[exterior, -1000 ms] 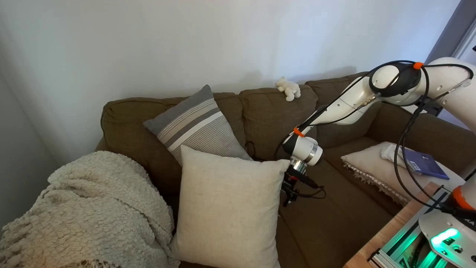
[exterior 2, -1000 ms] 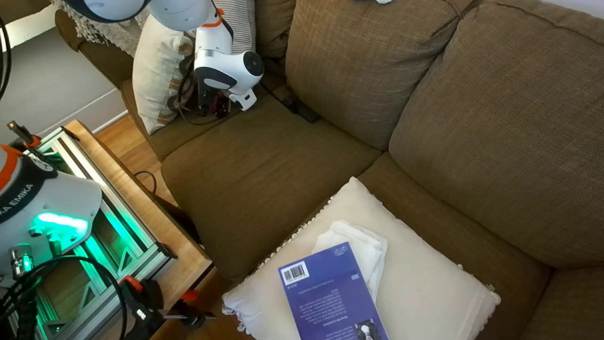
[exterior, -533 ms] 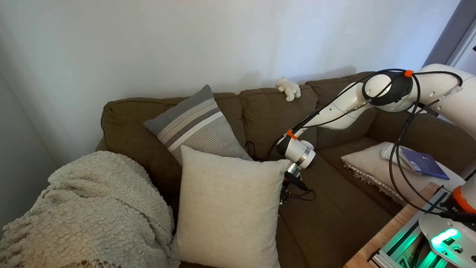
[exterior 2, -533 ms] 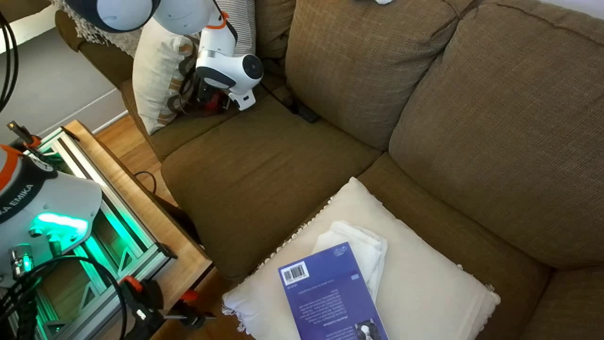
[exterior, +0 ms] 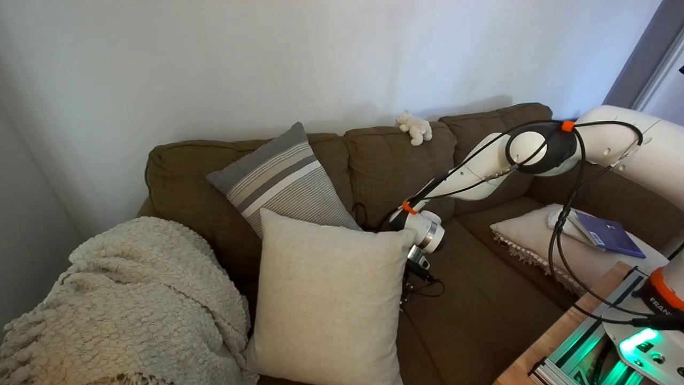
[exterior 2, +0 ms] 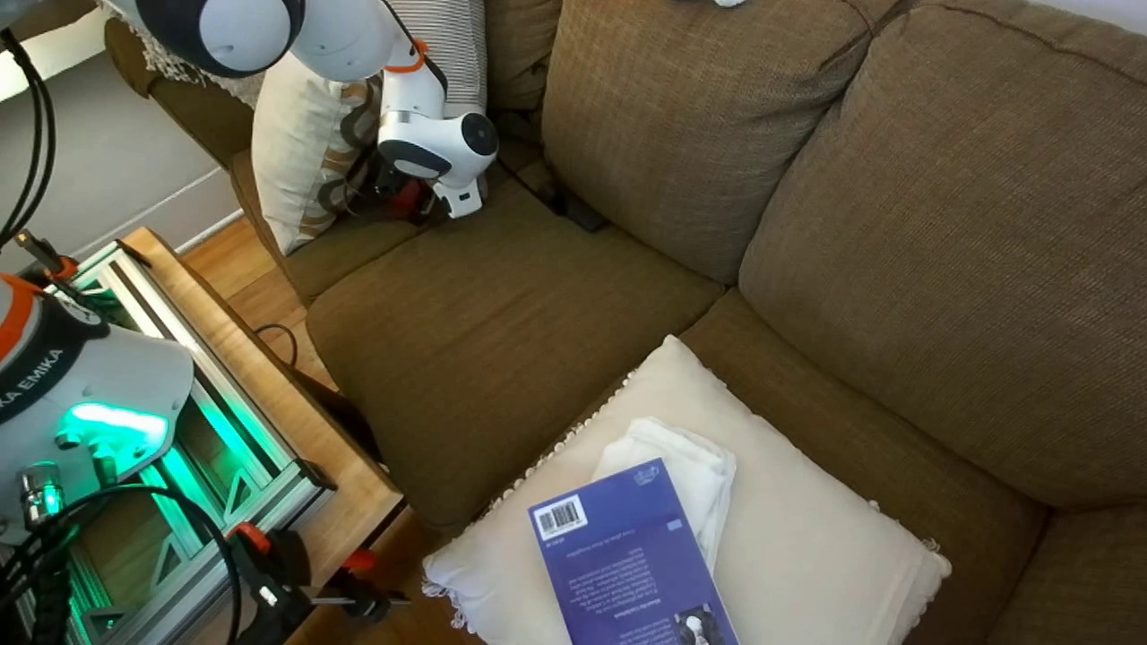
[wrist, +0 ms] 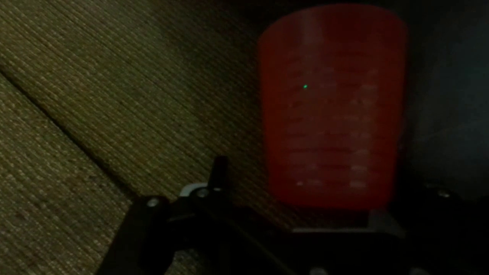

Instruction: Pick up the laying orange cup on the sofa seat and position it upside down on the middle sofa seat

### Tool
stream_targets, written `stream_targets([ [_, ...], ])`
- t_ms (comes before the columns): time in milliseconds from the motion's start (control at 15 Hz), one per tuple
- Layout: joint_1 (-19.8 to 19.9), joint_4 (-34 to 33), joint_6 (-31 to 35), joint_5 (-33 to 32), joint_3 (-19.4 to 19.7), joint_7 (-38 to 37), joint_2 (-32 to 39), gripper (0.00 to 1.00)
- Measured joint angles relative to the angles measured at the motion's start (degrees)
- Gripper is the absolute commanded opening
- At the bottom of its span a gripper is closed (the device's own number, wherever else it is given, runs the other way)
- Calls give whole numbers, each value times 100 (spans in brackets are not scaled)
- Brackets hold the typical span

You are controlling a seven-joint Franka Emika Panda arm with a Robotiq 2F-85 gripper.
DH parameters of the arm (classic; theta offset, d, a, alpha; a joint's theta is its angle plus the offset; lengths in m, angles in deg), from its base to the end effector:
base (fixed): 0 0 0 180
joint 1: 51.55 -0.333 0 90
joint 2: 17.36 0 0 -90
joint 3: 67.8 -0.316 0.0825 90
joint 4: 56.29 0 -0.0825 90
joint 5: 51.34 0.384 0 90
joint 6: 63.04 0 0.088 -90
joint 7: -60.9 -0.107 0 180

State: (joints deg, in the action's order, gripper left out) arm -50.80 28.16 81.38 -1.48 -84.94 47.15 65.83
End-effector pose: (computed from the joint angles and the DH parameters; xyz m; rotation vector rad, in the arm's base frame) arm 0.5211 0.1614 -0.1785 -2.1854 1.1974 0.7353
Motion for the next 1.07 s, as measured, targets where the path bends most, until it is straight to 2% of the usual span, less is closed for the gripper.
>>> stream_targets([
  [200,-126,-298,-274,0,130,-178,172,45],
  [267,-144,-346,-321,0,156,-196,194,39],
  [667,-187,-377,-353,-2,200,-197,174,35],
  [867,-227,-348,-617,-136,315,-195,85,35],
  [1067,-235,344,-490,-189,643,-232,-521,35],
])
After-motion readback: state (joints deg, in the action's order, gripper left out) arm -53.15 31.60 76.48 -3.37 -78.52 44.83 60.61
